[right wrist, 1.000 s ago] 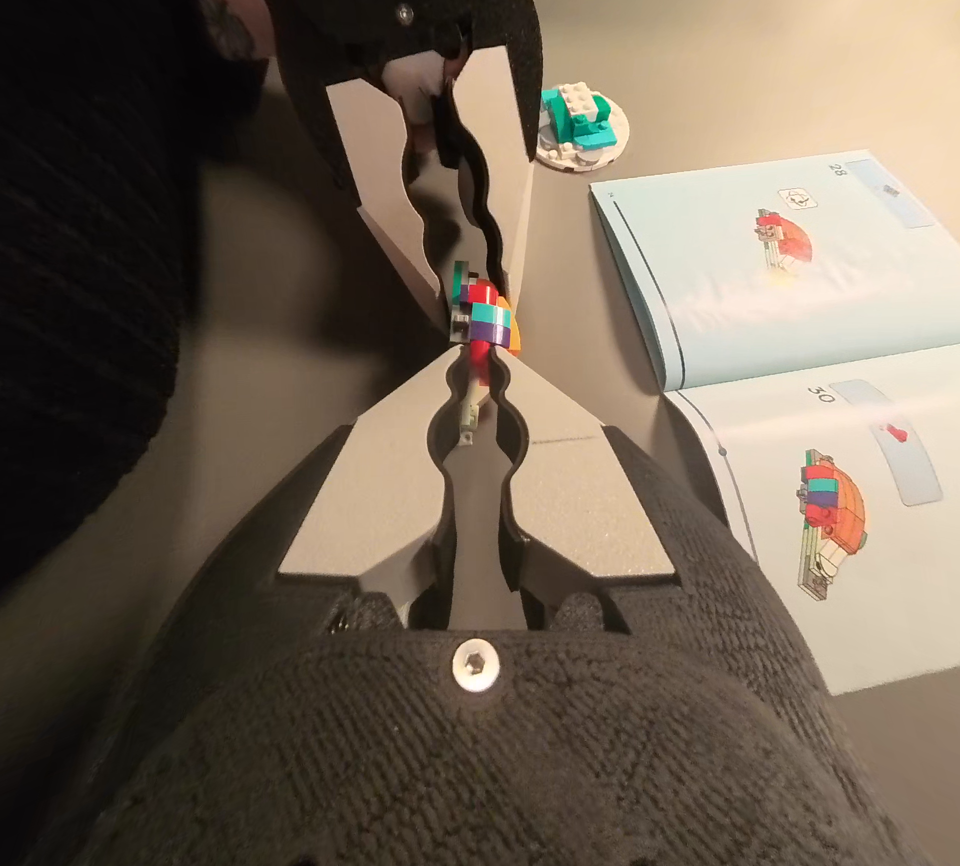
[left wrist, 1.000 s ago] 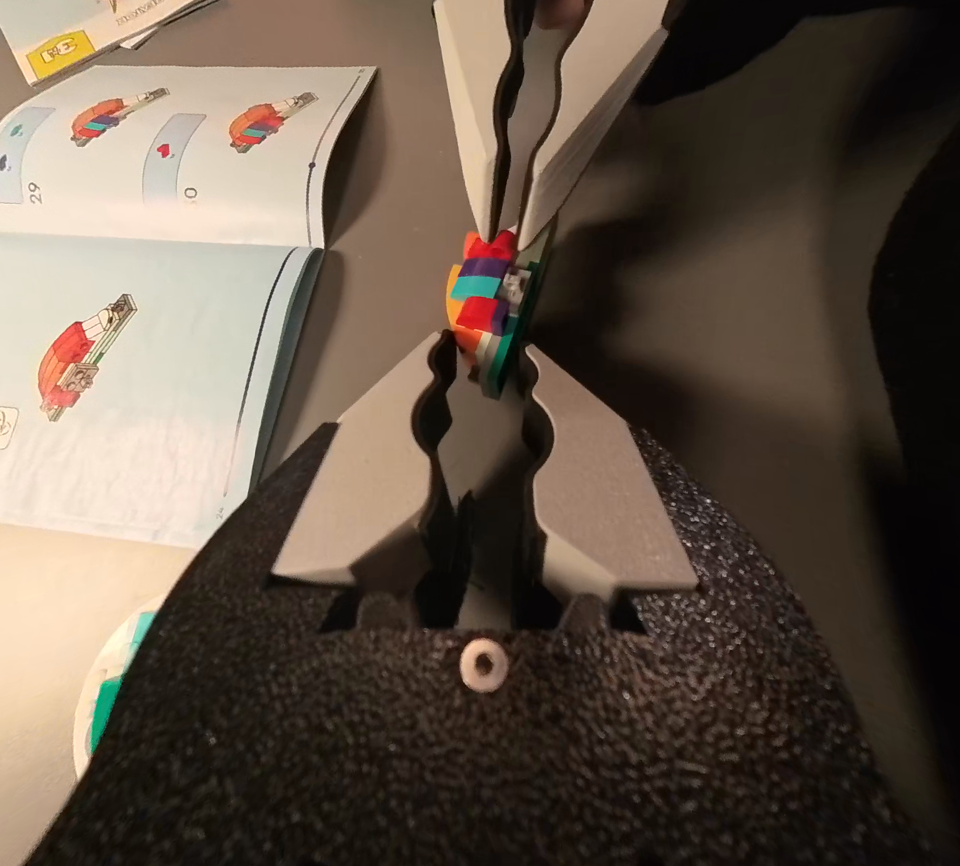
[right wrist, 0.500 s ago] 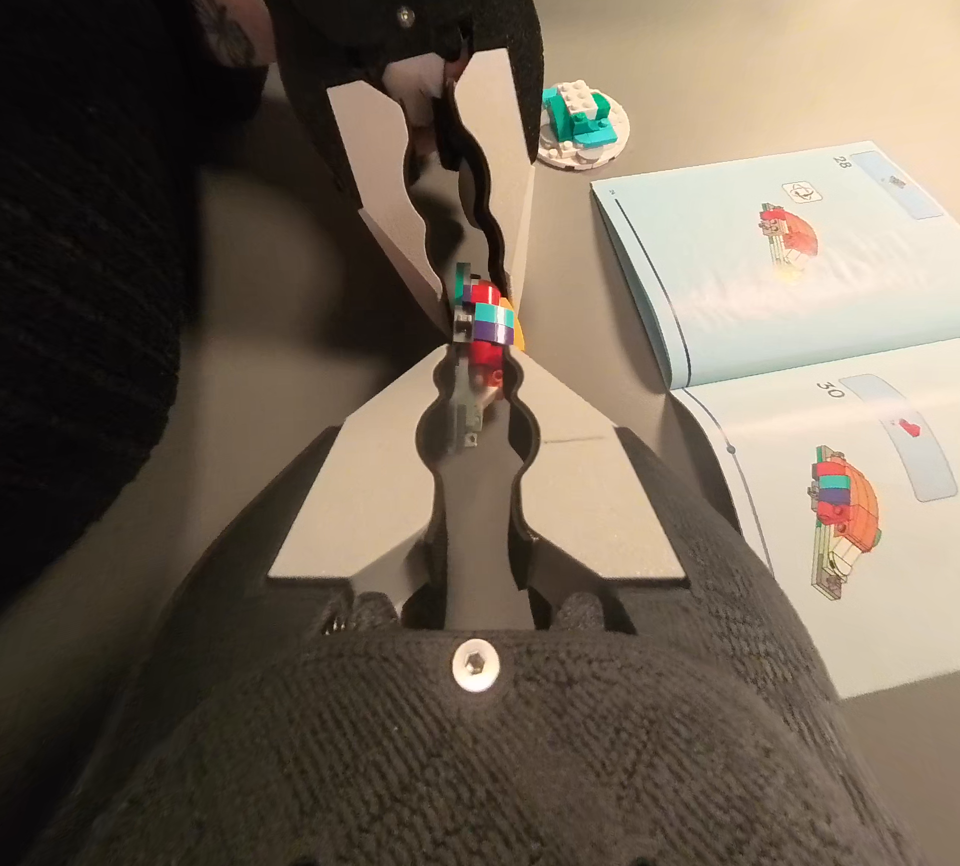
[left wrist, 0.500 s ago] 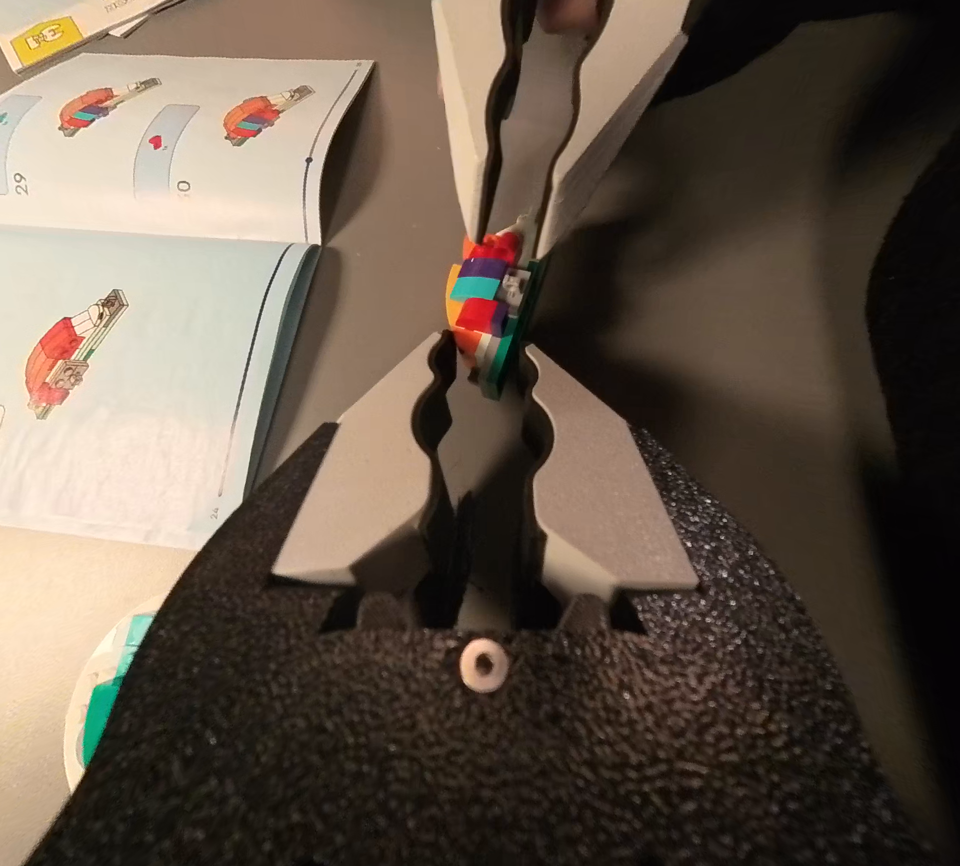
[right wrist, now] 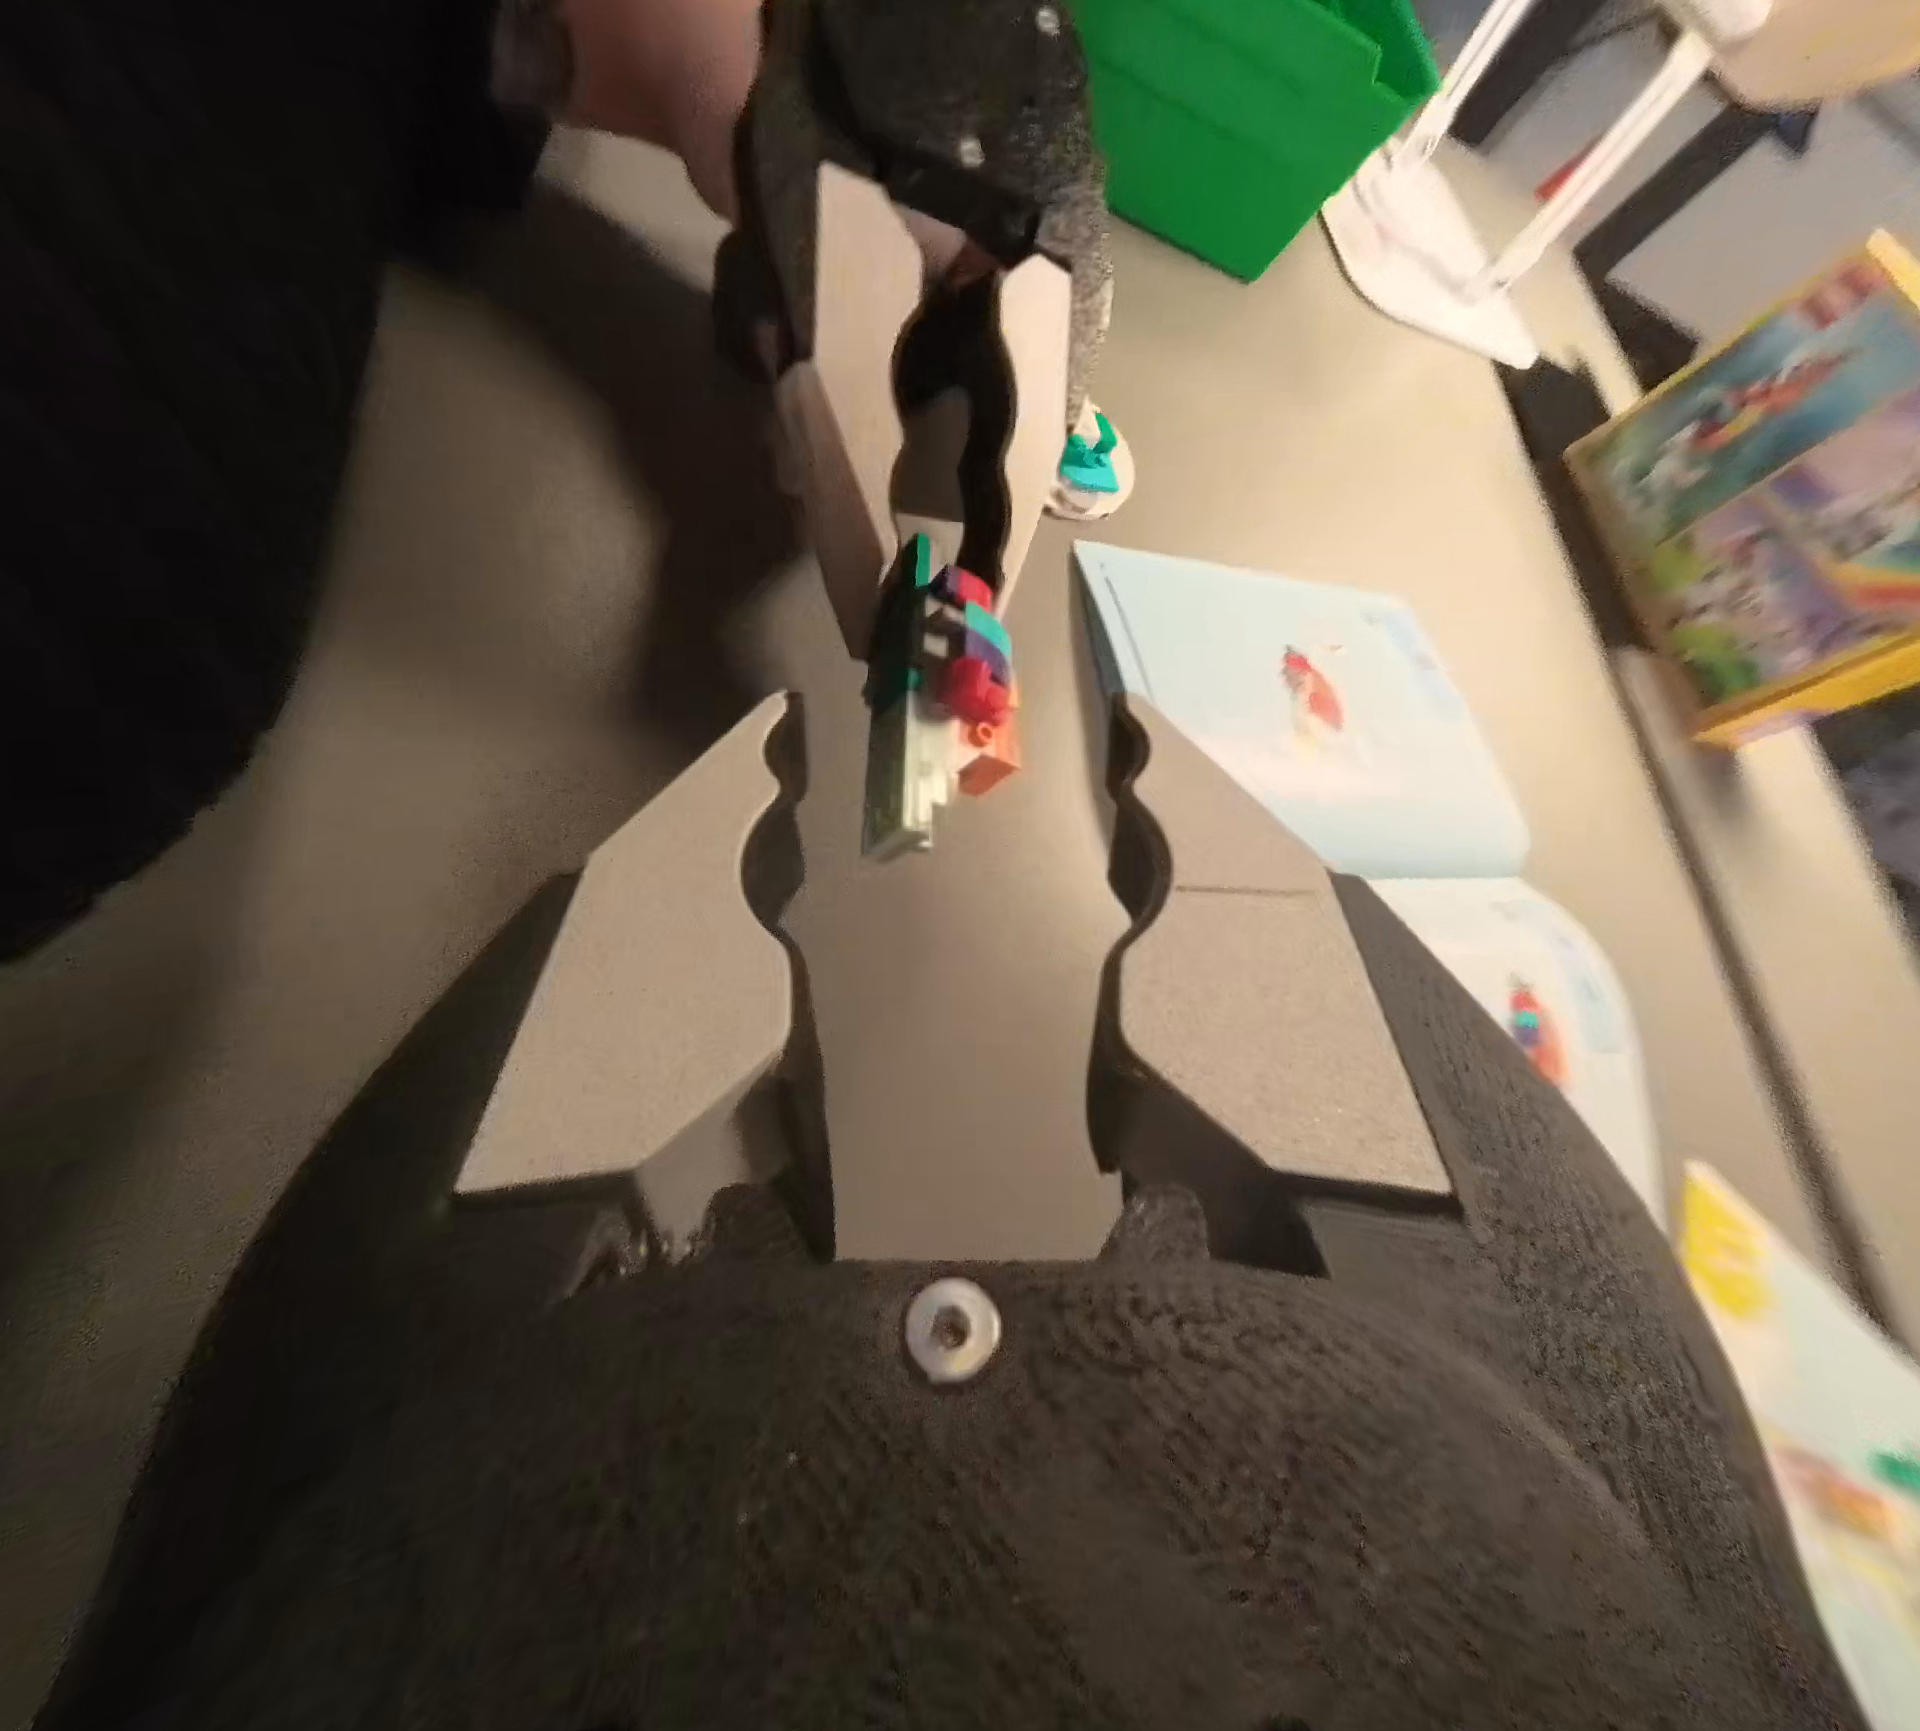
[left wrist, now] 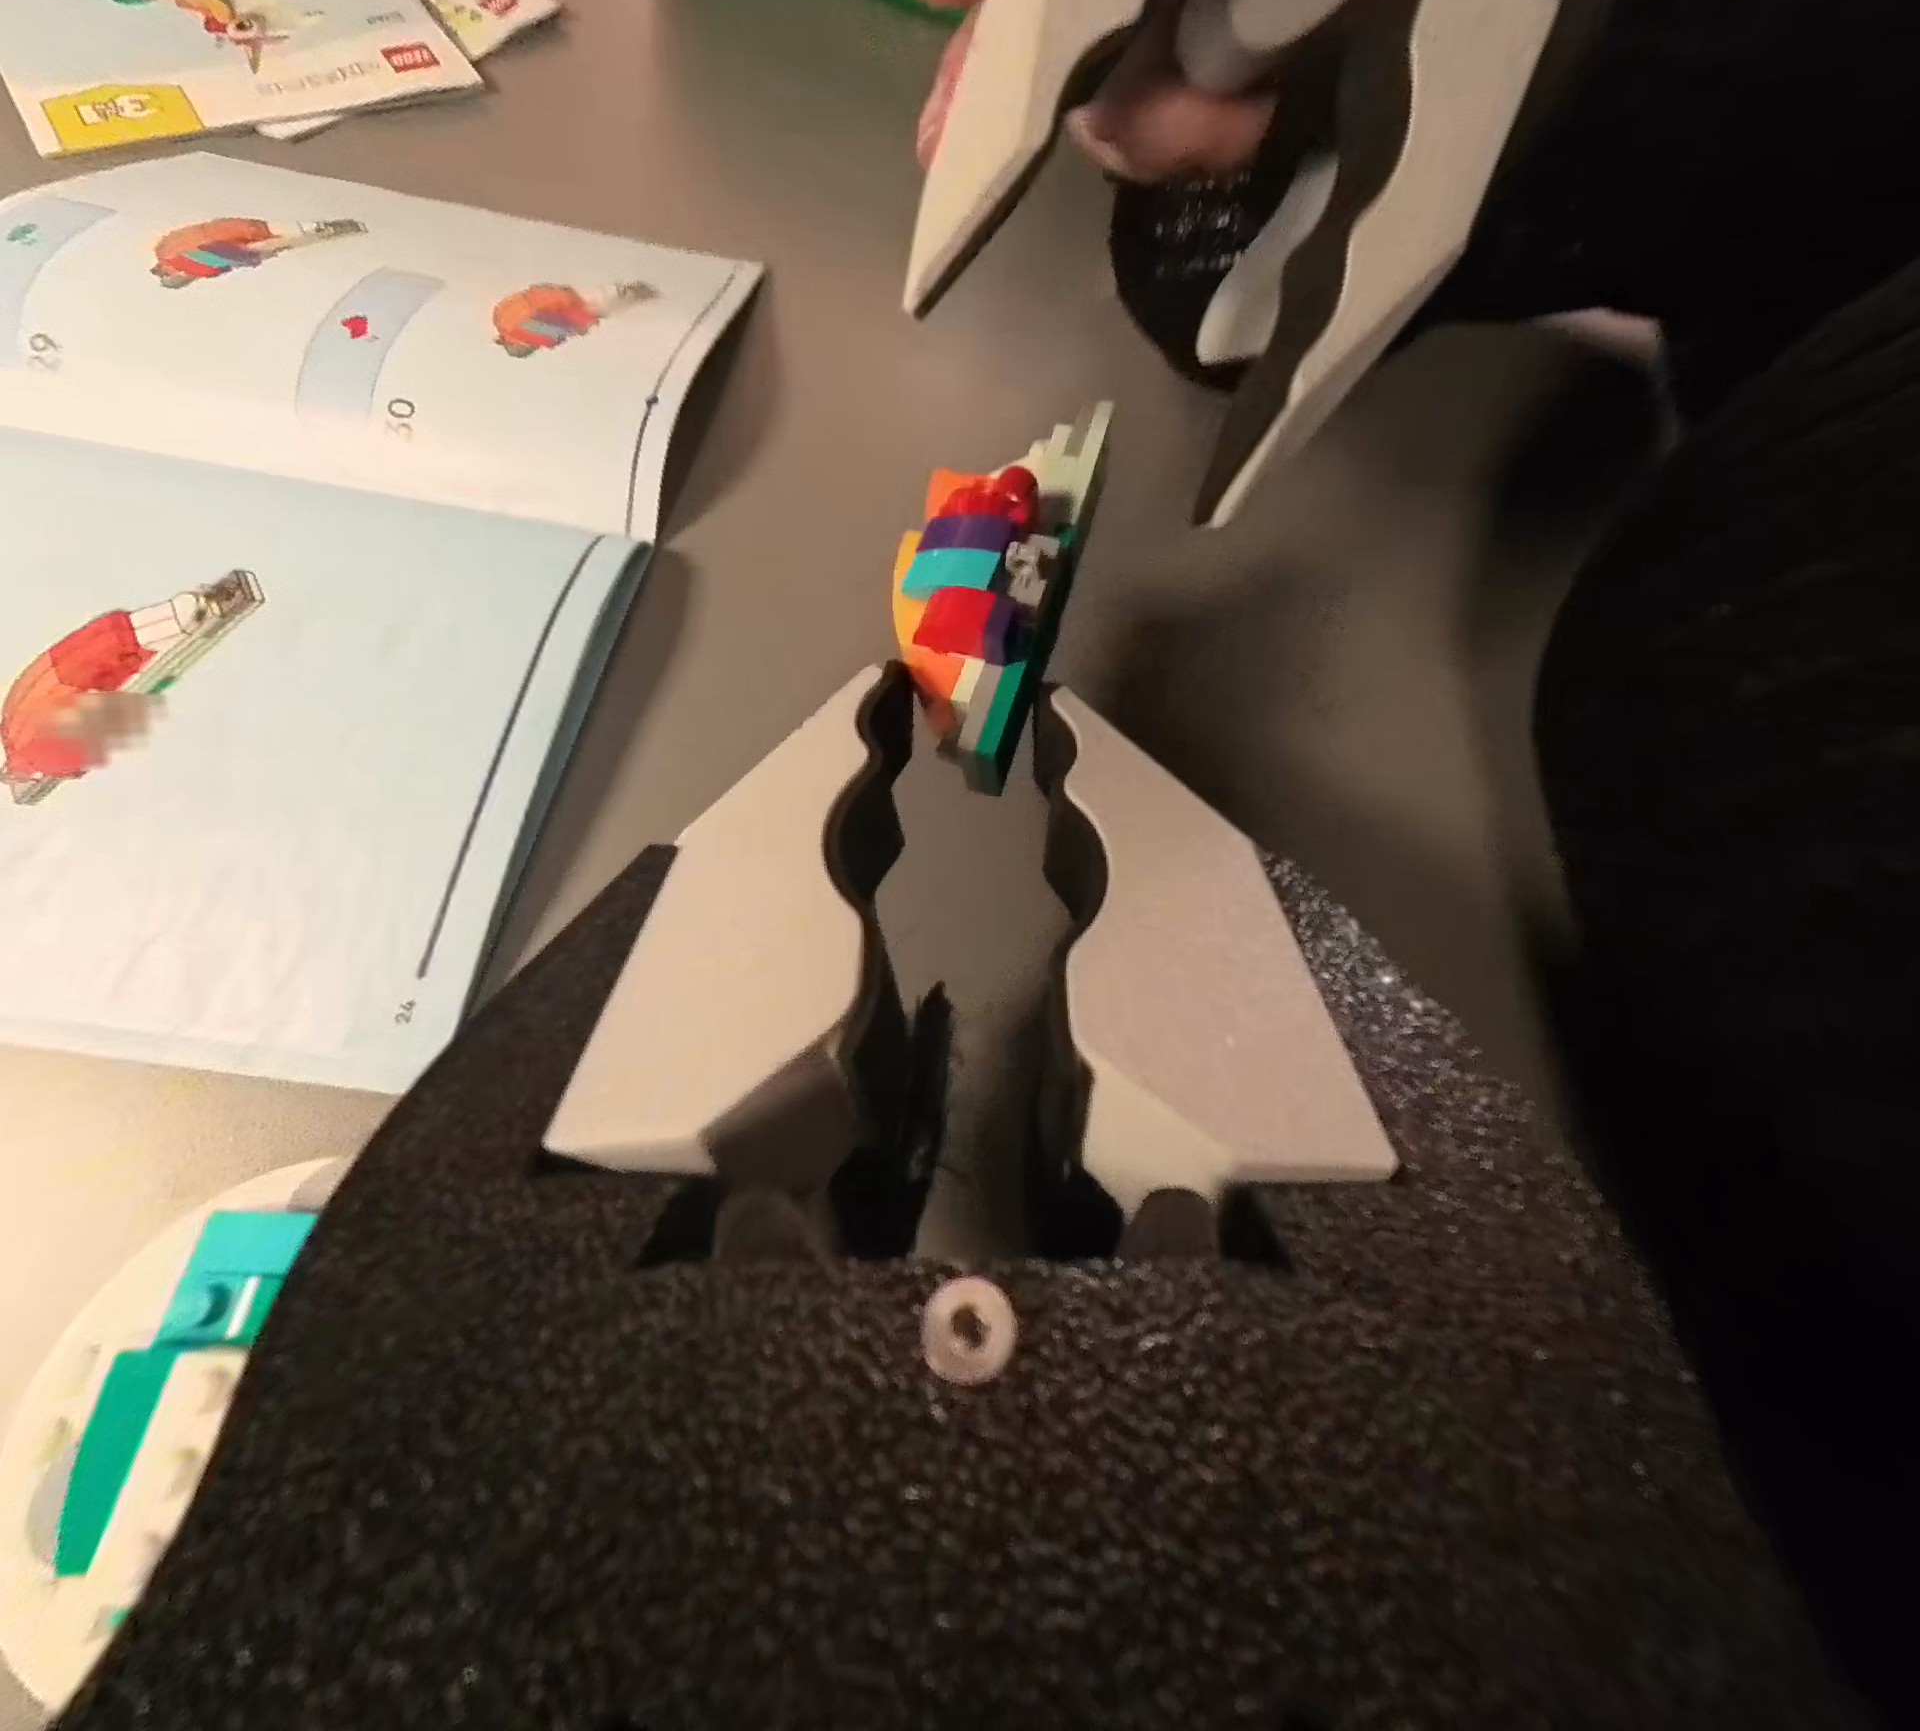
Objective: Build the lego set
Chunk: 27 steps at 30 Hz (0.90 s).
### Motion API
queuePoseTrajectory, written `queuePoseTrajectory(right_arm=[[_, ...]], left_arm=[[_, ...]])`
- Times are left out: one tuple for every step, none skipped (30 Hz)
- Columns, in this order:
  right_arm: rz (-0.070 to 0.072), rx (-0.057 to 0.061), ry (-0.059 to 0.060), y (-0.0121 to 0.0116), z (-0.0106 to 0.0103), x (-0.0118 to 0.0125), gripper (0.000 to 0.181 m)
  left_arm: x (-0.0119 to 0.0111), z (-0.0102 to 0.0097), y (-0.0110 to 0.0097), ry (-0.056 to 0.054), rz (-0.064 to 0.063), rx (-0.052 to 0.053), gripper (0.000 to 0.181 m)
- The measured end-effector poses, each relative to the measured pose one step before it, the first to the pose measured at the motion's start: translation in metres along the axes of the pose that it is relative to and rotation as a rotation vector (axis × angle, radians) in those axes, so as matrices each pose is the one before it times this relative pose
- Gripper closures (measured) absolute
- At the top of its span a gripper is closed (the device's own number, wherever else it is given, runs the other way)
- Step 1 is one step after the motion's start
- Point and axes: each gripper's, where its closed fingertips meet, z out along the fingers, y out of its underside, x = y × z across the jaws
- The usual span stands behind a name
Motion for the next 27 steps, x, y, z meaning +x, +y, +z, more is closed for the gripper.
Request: queuePoseTrajectory(right_arm=[[-0.0627, -0.0075, 0.0136, -0.00209, -0.00017, -0.00013, 0.119], [-0.0676, -0.0109, 0.0133, -0.00153, 0.00035, -0.00028, 0.116], [-0.0716, -0.0134, 0.0196, -0.00133, 0.0007, 0.00069, 0.113], [-0.0725, -0.0121, 0.0204, -0.00134, 0.00084, 0.00086, 0.113], [-0.0701, -0.0149, 0.0171, -0.00071, 0.00089, 0.00085, 0.113], [-0.0649, -0.0109, 0.025, -0.00101, 0.00076, 0.00204, 0.117], [-0.0553, -0.0033, 0.0234, -0.00167, 0.00049, 0.0022, 0.122], [-0.0447, 0.0025, 0.0111, -0.00219, 0.00017, 0.00094, 0.126], [-0.0297, 0.0109, 0.0081, -0.00326, -0.00009, 0.001, 0.13], [-0.0154, 0.0154, 0.0038, -0.0036, -0.00021, 0.00092, 0.133], [-0.0101, 0.012, 0.0061, -0.00295, -0.00023, 0.00159, 0.136], [-0.0128, 0.0097, 0.0072, -0.00246, -0.00035, 0.00182, 0.141], [-0.0132, 0.0096, -0.0023, -0.00224, -0.00028, 0.00031, 0.143], [-0.0063, 0.0032, -0.0084, -0.00126, 0.00009, -0.00072, 0.145], [-0.0032, 0.0015, -0.0049, -0.00091, 0.00019, -0.00027, 0.146], [-0.006, 0.0064, -0.0008, -0.00154, -0.0001, -0.00015, 0.148], [-0.0051, 0.0069, -0.0027, -0.00158, -0.00002, -0.00056, 0.15], [-0.0039, 0.0053, -0.0016, -0.00144, 0.0001, -0.00054, 0.151], [-0.0054, 0.0047, -0.0014, -0.00136, 0.00019, -0.00058, 0.153], [-0.0069, 0.002, -0.0005, -0.00102, 0.0001, -0.00044, 0.154], [-0.0071, -0.0011, 0.0012, -0.00044, -0.00002, -0.00006, 0.154], [-0.0069, 0.0015, -0.0003, -0.00072, -0.00006, -0.00023, 0.154], [-0.0083, 0.0035, -0.0055, -0.00112, -0.00028, -0.00084, 0.154], [-0.0079, -0.0054, -0.0136, 0.00014, 0.00007, -0.00164, 0.155], [-0.0128, -0.0086, -0.0159, 0.00028, 0.00008, -0.00186, 0.155], [-0.0118, -0.0072, -0.0143, 0.00001, -0.00008, -0.00148, 0.155], [0.004, -0.0061, -0.014, -0.00039, -0.00038, -0.00079, 0.155]], left_arm=[[0.00022, -0.00326, -0.00434, 0.0099, -0.0099, 0.0213, 0.16], [0.00043, -0.00308, -0.00408, 0.011, -0.0078, 0.0172, 0.16], [0.001, -0.00272, -0.00376, 0.0141, -0.0072, 0.0152, 0.16], [0.00169, -0.00244, -0.00336, 0.0183, -0.0082, 0.0147, 0.16], [0.00258, -0.00221, -0.00295, 0.0235, -0.0094, 0.0155, 0.16], [0.00364, -0.00203, -0.00269, 0.0288, -0.0096, 0.0151, 0.16], [0.00402, -0.00175, -0.00214, 0.0298, -0.0102, 0.0138, 0.16], [0.00378, -0.00144, -0.00193, 0.0277, -0.0099, 0.0125, 0.16], [0.00347, -0.00112, -0.00119, 0.0259, -0.0086, 0.0086, 0.16], [0.00316, -0.00085, -0.0005, 0.0236, -0.0083, 0.0045, 0.16], [0.00315, -0.00062, 0.00003, 0.0227, -0.0072, 0.0017, 0.161], [0.0023, -0.00033, 0.00005, 0.0173, -0.0071, 0.0013, 0.161], [0.00145, -0.00027, -0.00006, 0.0117, -0.006, 0.0021, 0.161], [0.00096, -0.00049, -0.00039, 0.0084, -0.0053, 0.0036, 0.161], [0.00042, -0.00055, -0.00045, 0.0053, -0.0052, 0.003, 0.161], [0.0008, -0.0006, -0.0006, 0.0064, -0.0037, 0.0035, 0.161], [0.00091, -0.00042, -0.00058, 0.0059, -0.003, 0.0027, 0.16], [0.00067, -0.00026, -0.00028, 0.0041, -0.0014, 0.0002, 0.16], [0.00072, -0.00023, -0.00045, 0.0039, -0.0001, 0.0011, 0.16], [0.00062, -0.00024, -0.00021, 0.0042, -0.0027, -0.0001, 0.16], [0.00019, -0.00009, -0.00003, 0.0016, -0.0027, -0.0012, 0.16], [0.00055, -0.00015, 0.00002, 0.0033, -0.0003, -0.0014, 0.16], [0.00105, 0.00027, 0.0006, 0.0052, 0.0012, -0.0052, 0.16], [0.00001, 0.00081, 0.00153, -0.0023, 0.0042, -0.0116, 0.16], [-0.00036, 0.00124, 0.00183, -0.0066, 0.0087, -0.0136, 0.16], [-0.00002, 0.00122, 0.00158, -0.0027, 0.0065, -0.0111, 0.16], [0.00057, 0.00063, 0.00048, 0.0035, 0.0018, -0.0033, 0.16]])
